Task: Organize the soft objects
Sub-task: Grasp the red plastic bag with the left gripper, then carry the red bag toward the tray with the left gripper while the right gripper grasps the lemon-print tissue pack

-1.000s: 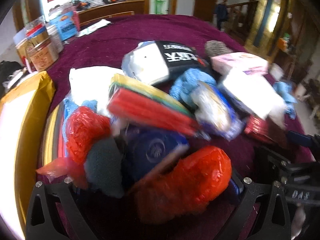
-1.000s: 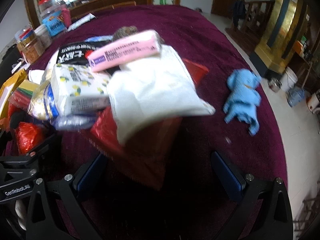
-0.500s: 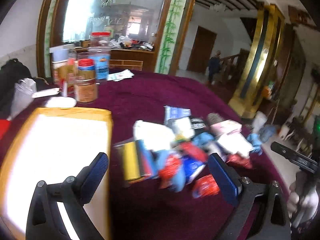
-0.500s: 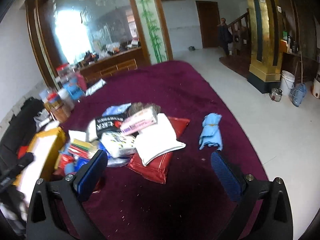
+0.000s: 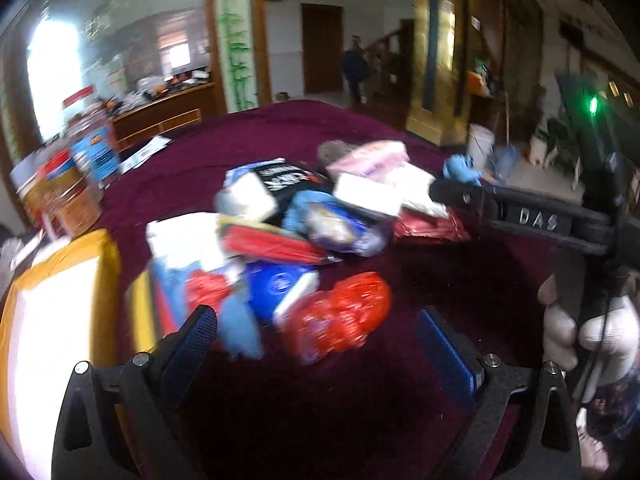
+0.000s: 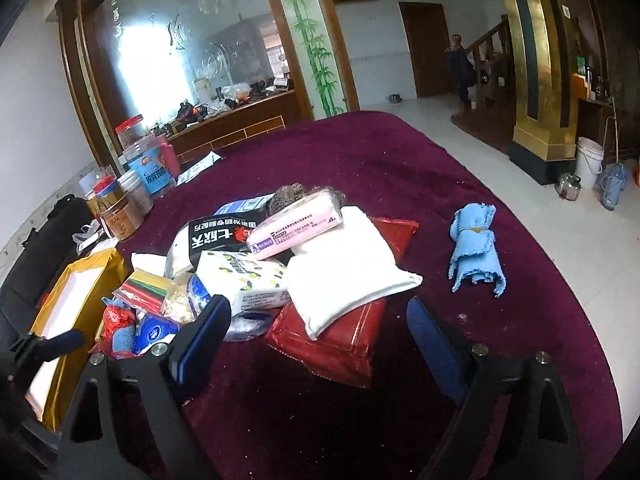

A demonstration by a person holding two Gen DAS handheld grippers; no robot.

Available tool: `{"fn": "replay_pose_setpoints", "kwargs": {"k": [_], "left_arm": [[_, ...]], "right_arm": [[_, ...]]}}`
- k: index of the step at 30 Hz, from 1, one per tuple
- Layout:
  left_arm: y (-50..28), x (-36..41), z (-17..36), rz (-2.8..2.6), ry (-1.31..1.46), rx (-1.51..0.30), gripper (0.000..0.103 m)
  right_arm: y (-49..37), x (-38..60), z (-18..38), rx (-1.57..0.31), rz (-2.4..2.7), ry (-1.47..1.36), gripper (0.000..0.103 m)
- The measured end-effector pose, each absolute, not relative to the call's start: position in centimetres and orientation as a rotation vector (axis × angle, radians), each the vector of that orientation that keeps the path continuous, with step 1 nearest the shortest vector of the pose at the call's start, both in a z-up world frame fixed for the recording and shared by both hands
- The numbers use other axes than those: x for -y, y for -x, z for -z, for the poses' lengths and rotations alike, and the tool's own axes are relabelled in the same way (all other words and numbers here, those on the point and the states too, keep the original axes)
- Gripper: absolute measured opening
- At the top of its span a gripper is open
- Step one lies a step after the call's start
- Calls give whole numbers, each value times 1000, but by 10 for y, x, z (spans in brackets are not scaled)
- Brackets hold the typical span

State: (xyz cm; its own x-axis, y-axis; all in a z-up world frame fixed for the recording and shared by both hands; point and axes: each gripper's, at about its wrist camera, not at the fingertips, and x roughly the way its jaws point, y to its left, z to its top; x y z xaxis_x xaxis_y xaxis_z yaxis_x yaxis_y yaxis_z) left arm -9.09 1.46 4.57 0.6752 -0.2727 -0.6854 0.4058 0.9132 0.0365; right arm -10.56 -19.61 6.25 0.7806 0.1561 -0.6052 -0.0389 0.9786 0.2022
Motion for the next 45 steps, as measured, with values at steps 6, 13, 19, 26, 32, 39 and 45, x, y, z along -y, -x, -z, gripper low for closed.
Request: {"fn": "replay_pose_setpoints", "kwargs": {"k": [6,13,19,26,32,39,45], "left_arm": [[76,6,-33,423,-232,-782,84],[69,-12,-33,429,-99,-831,43],[102,-65,-72,445,81,-754,43],[116,-127,-81,388,198,-751,43],[120,-156,-73,354,273,-762,43],[129,-176,-80,329,286,-734,43],[135,-186,-74,321,312,-740,43]], "right_arm": [[103,204,-63,-669,-123,-234,90],[100,207,-59,-690,-121,-261,90],[97,199,-59,-703,-120,-216,90],[98,157,-77,-730,-208,-28,88],[72,110,-74,-764,-200,244,43],[53,103,-54,-828,-220,274,43],[48,100,-54,-819,-198,297,60]]}}
